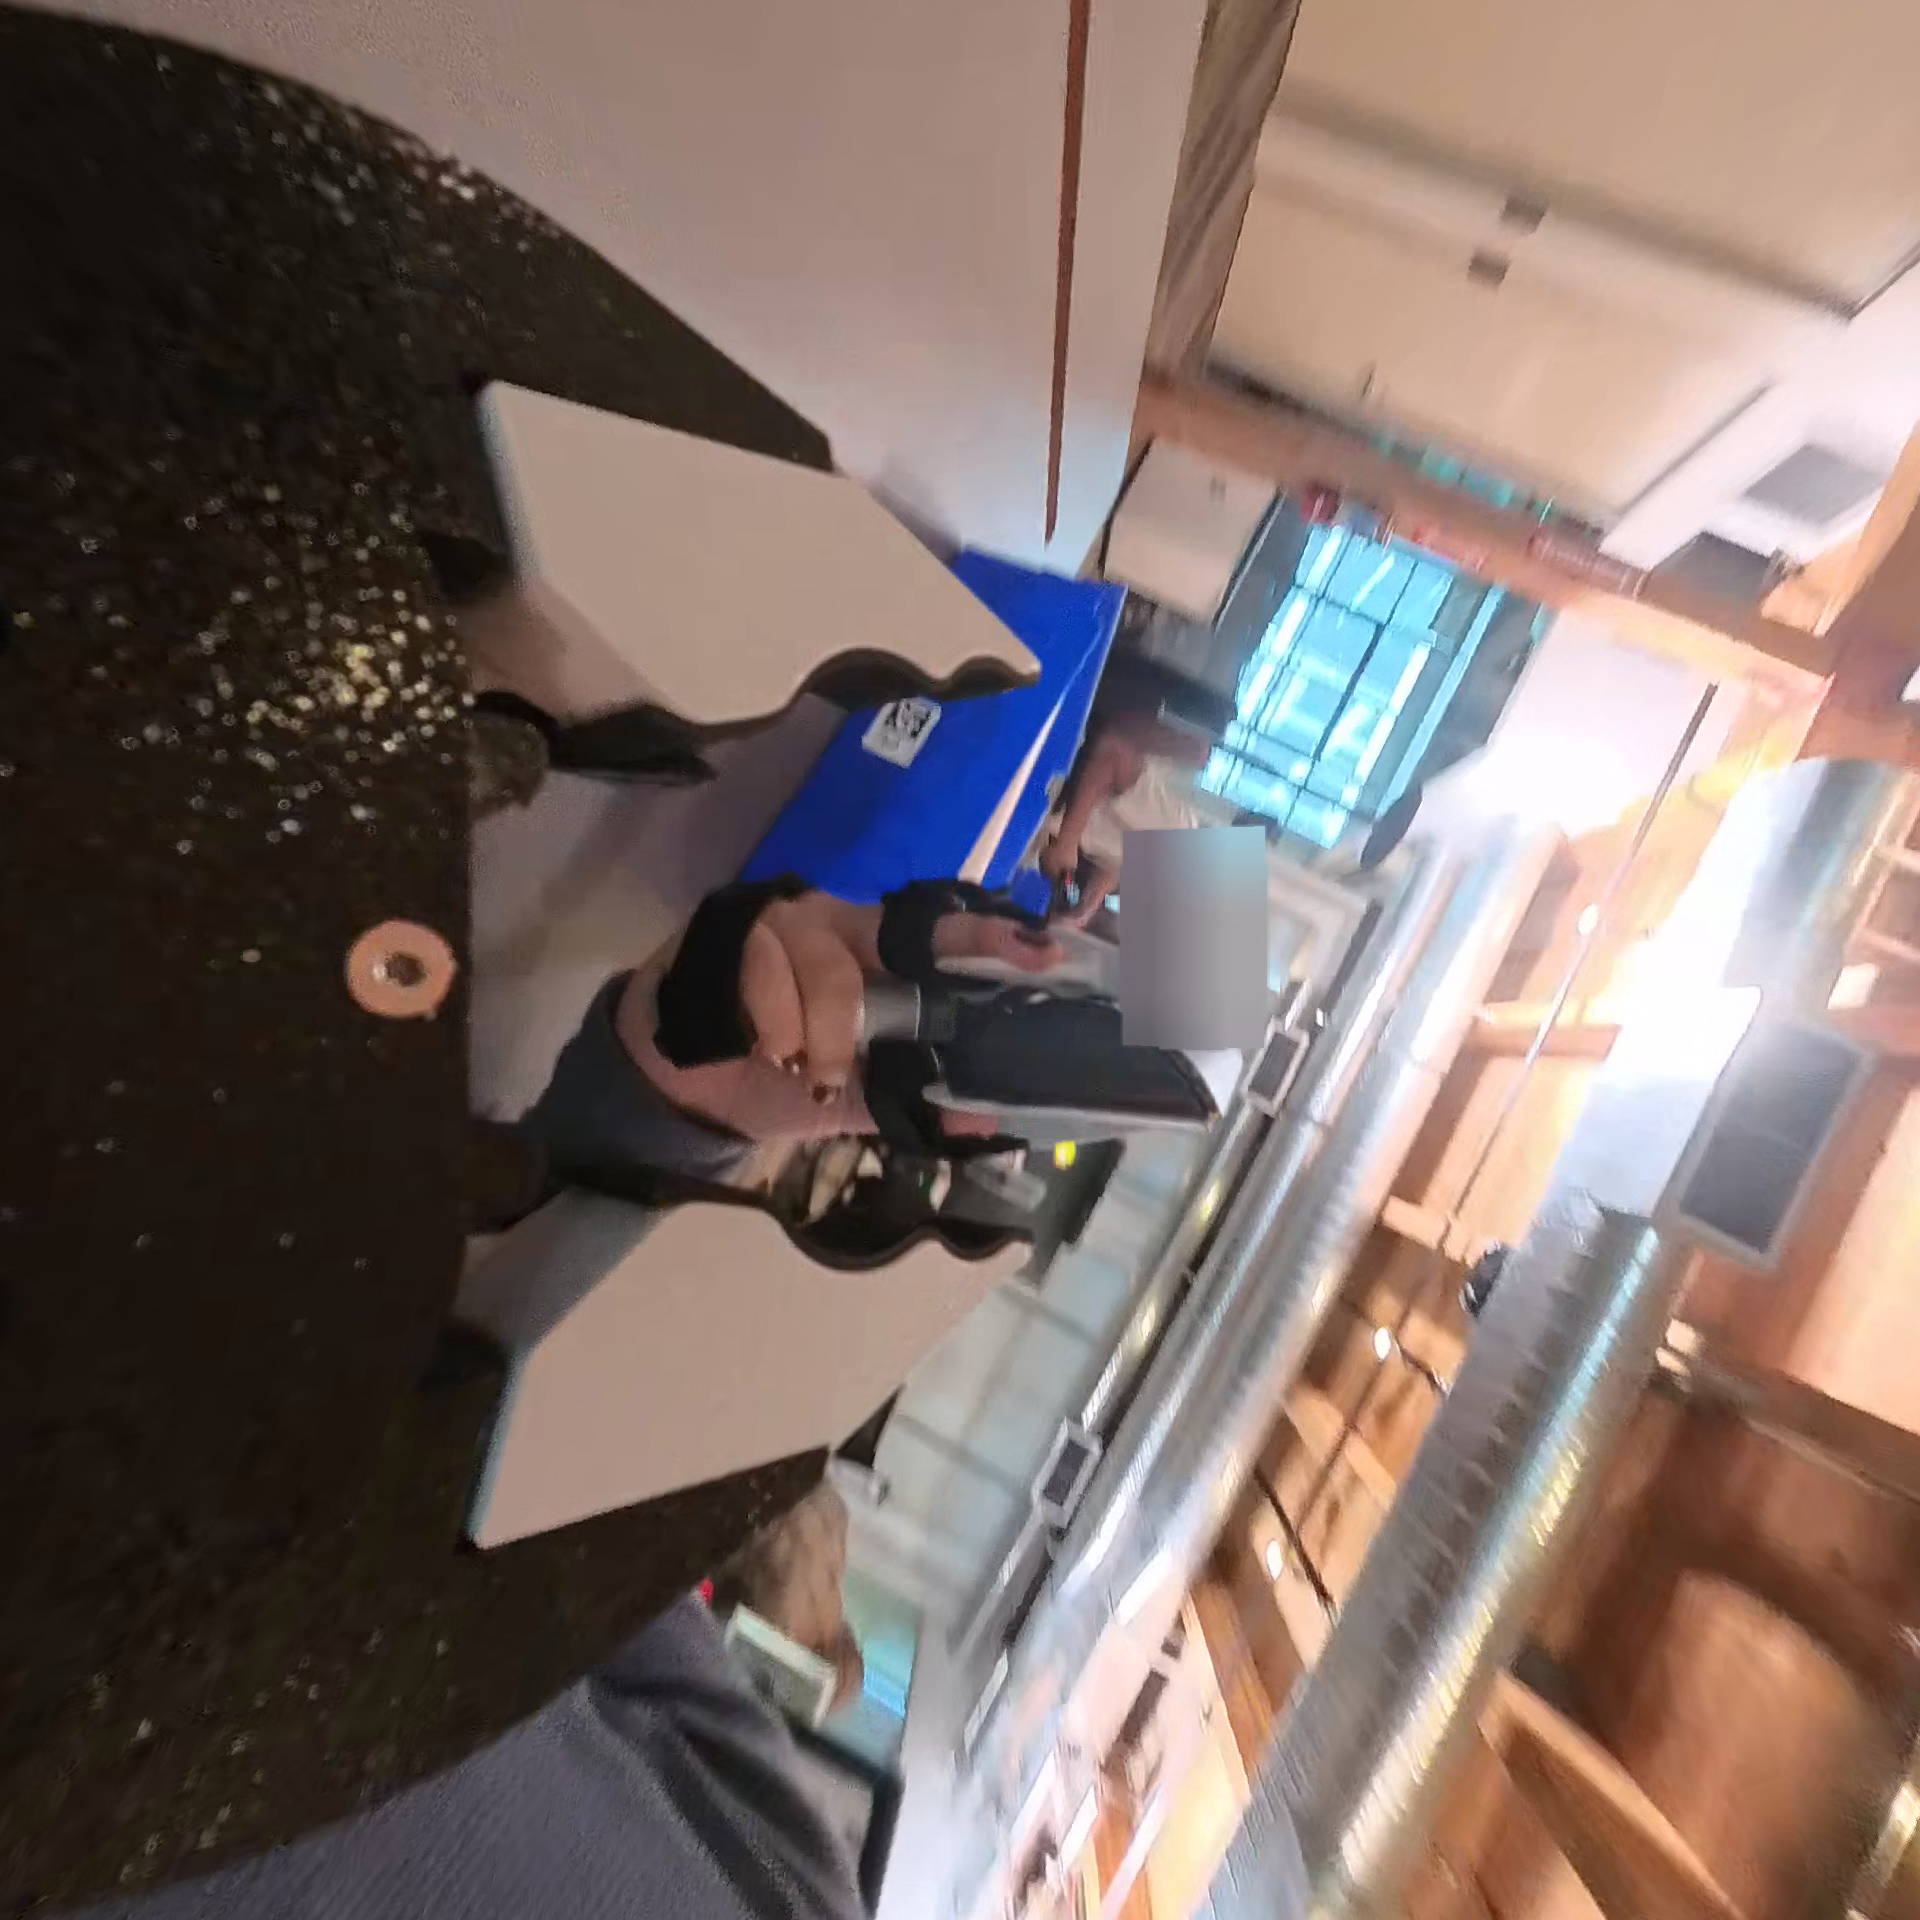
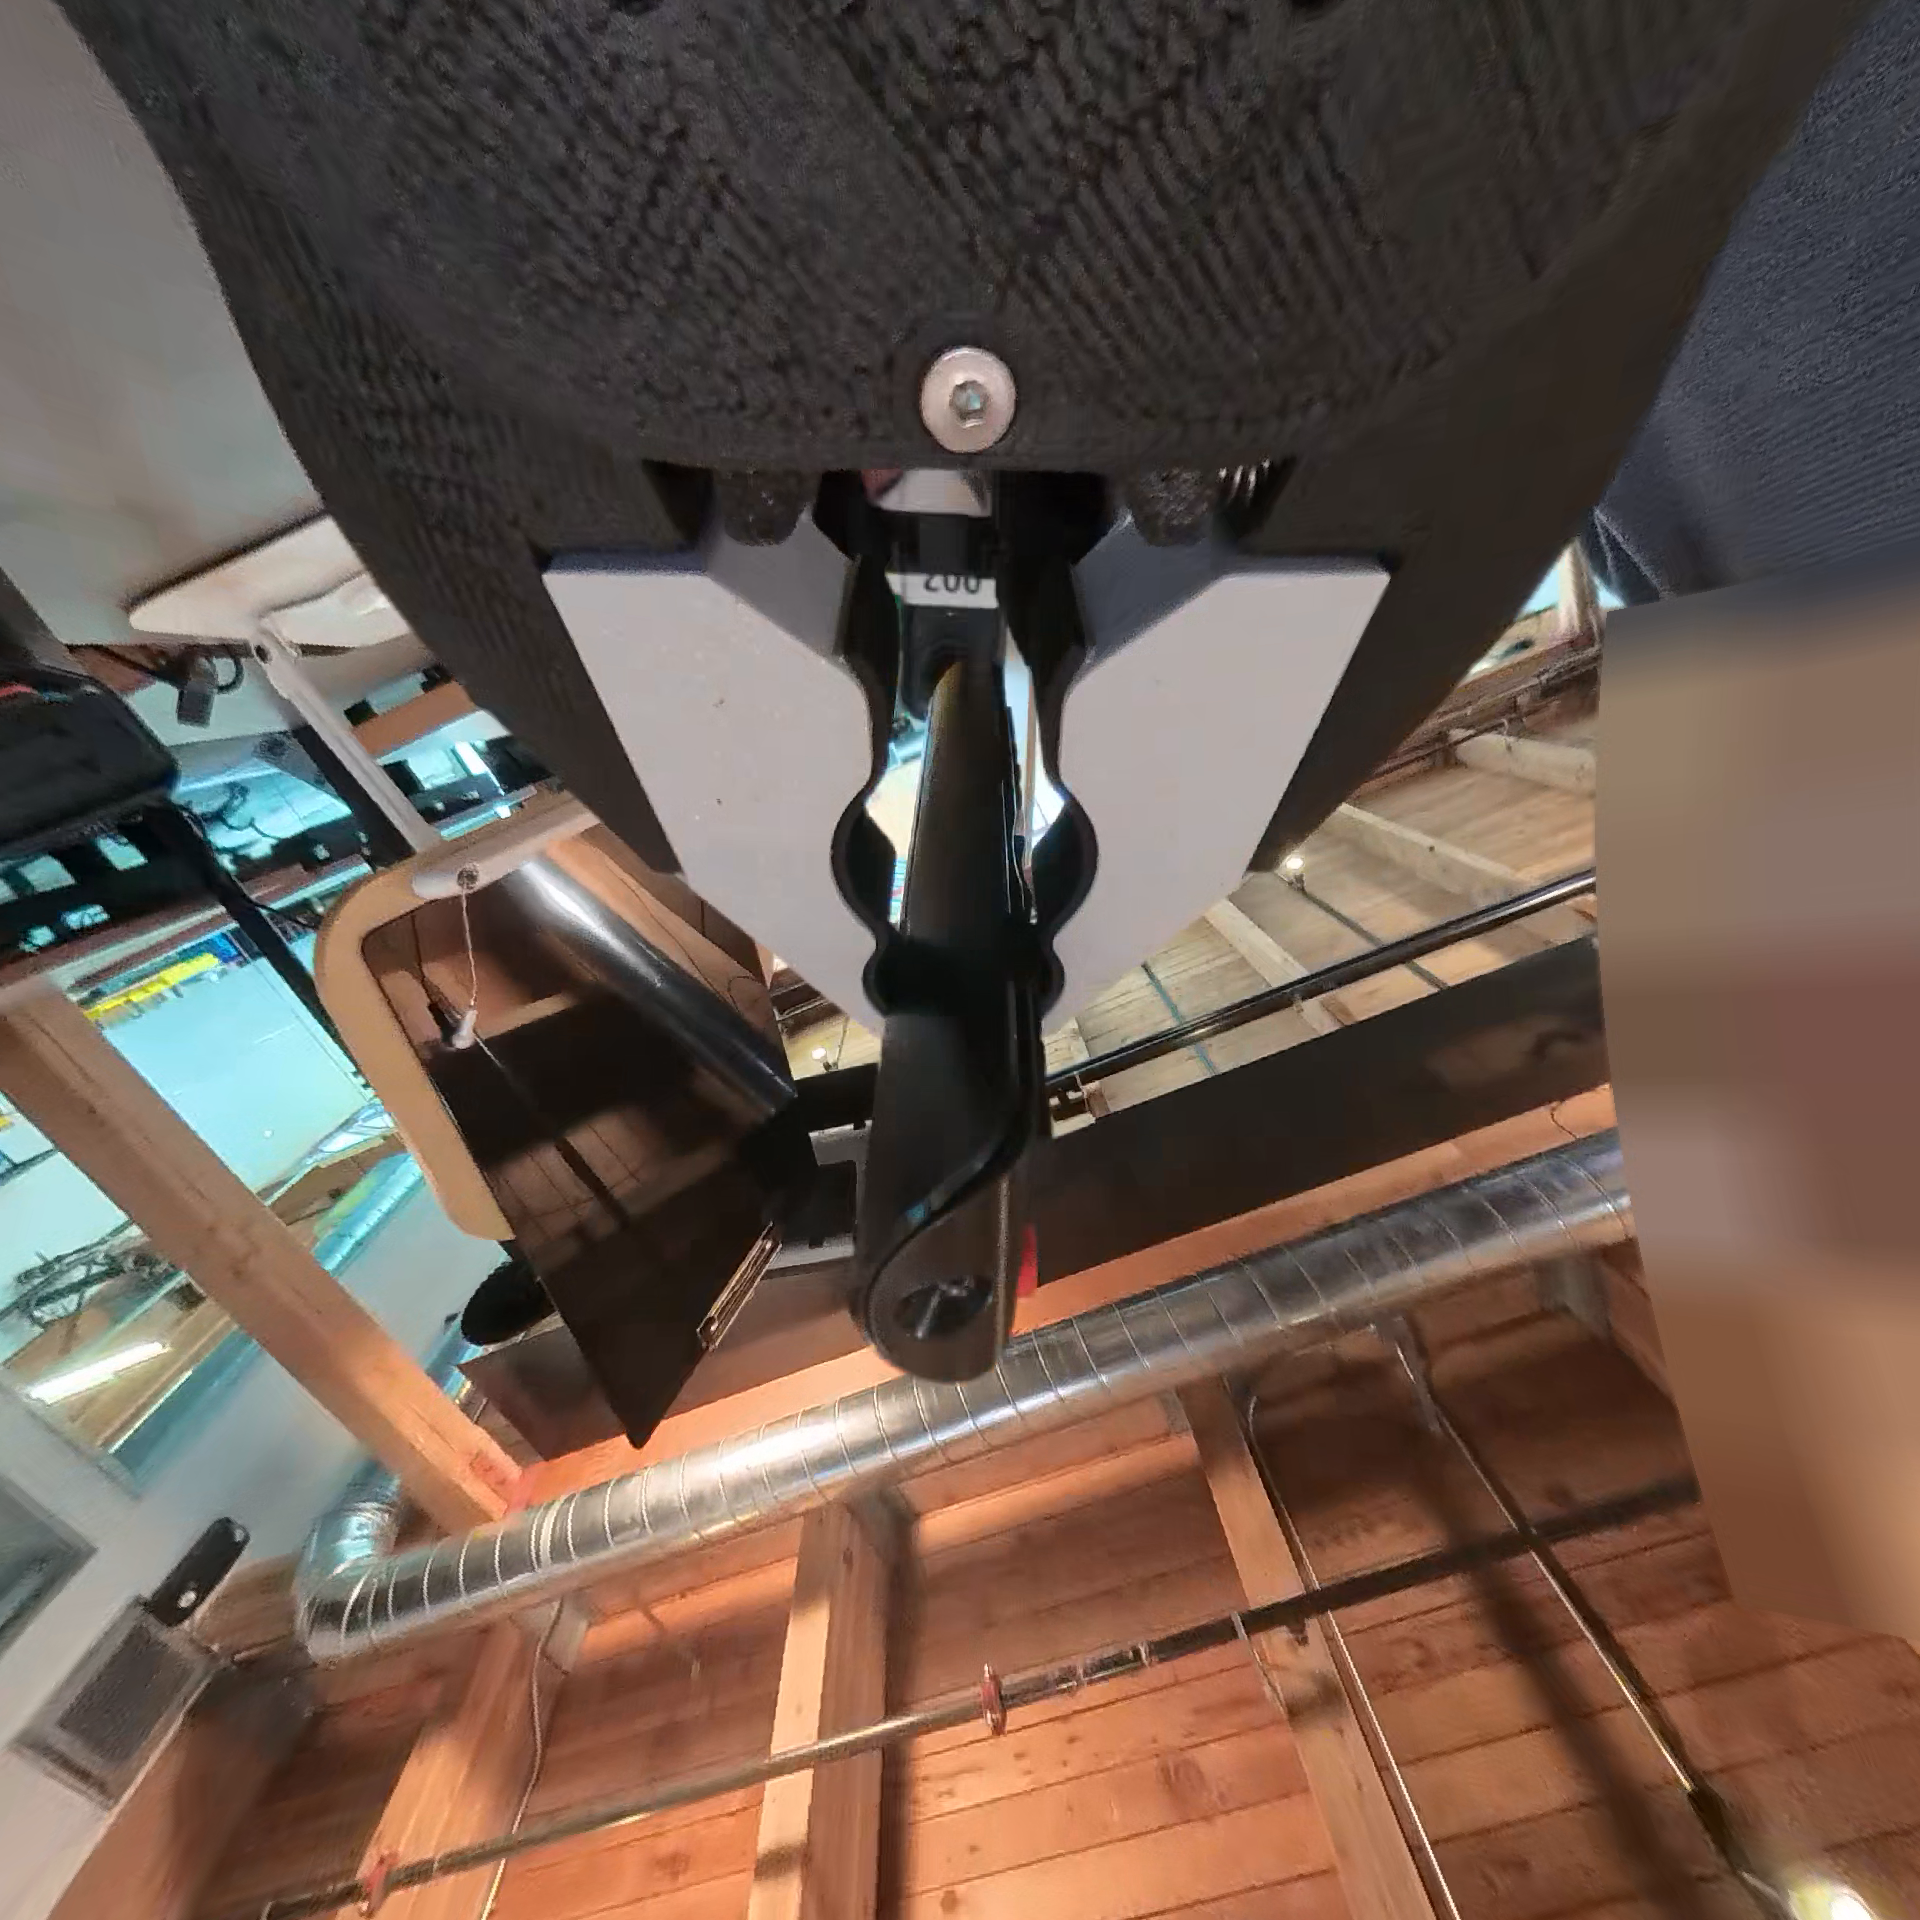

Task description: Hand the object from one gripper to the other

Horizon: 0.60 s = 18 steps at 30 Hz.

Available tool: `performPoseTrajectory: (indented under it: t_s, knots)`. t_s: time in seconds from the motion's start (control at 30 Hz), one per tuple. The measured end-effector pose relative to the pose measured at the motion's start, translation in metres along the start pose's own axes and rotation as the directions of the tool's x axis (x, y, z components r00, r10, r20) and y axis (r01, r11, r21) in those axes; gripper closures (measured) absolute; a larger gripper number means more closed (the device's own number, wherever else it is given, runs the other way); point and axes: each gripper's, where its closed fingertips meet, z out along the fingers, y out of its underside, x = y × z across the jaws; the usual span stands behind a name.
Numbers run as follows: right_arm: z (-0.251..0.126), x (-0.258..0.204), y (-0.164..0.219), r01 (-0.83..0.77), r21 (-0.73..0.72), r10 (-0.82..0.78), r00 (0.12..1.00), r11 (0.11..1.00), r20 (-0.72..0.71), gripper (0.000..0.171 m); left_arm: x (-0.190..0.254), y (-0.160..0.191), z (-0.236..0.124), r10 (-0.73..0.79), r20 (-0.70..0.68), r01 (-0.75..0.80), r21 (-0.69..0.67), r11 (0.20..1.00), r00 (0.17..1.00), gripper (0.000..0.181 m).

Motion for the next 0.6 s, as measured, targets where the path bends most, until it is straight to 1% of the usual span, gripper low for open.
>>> performPoseTrajectory:
  t_s: [0.07,0.2,0.23,0.3,0.4,0.43,0.47,0.5,0.53,0.57,0.6]
  knots:
    - [-0.002,0.002,0.007,0.022,-0.018,-0.022,1.000,1.000,-0.001,0.152,0.004,0.005,0.007,-0.042,-0.069,0.042,0.004,0.999,0.997,0.090]
    - [-0.004,0.009,0.018,-0.003,-0.032,0.003,1.000,0.999,-0.016,0.151,0.007,0.007,0.010,-0.039,-0.130,0.040,0.006,0.999,0.991,0.109]
    - [-0.004,0.010,0.021,0.000,-0.047,-0.001,1.000,0.999,-0.020,0.151,0.007,0.008,0.010,-0.037,-0.136,0.037,-0.005,0.999,0.990,0.120]
    - [-0.003,0.012,0.027,0.006,-0.085,-0.008,1.000,0.996,-0.026,0.151,0.010,0.008,0.009,-0.023,-0.155,0.024,0.002,1.000,0.988,0.159]
    - [-0.003,0.016,0.031,0.018,-0.114,-0.025,0.998,0.993,-0.060,0.149,0.006,0.006,0.005,0.042,-0.118,-0.041,0.011,0.999,0.992,0.160]
    - [-0.003,0.020,0.030,0.036,-0.120,-0.047,0.995,0.992,-0.089,0.131,0.004,0.003,0.002,0.108,-0.085,-0.107,0.023,0.994,0.990,0.160]
    - [-0.003,0.026,0.028,0.041,-0.139,-0.059,0.990,0.989,-0.128,0.109,0.003,0.000,-0.001,0.201,-0.045,-0.200,0.027,0.979,0.978,0.159]
    - [-0.004,0.033,0.027,0.030,-0.175,-0.060,0.984,0.984,-0.169,0.094,0.004,-0.003,-0.003,0.309,-0.006,-0.309,0.018,0.951,0.951,0.160]
    - [-0.005,0.041,0.027,0.004,-0.211,-0.050,0.976,0.977,-0.214,0.080,0.005,-0.006,-0.006,0.436,0.032,-0.436,-0.006,0.900,0.900,0.160]
    - [-0.008,0.048,0.027,-0.039,-0.236,-0.024,0.966,0.971,-0.259,0.078,0.005,-0.007,-0.009,0.580,0.067,-0.578,-0.049,0.814,0.812,0.160]
    - [-0.011,0.054,0.027,-0.100,-0.248,0.021,0.953,0.964,-0.302,0.078,0.005,-0.008,-0.011,0.726,0.099,-0.717,-0.110,0.688,0.681,0.160]
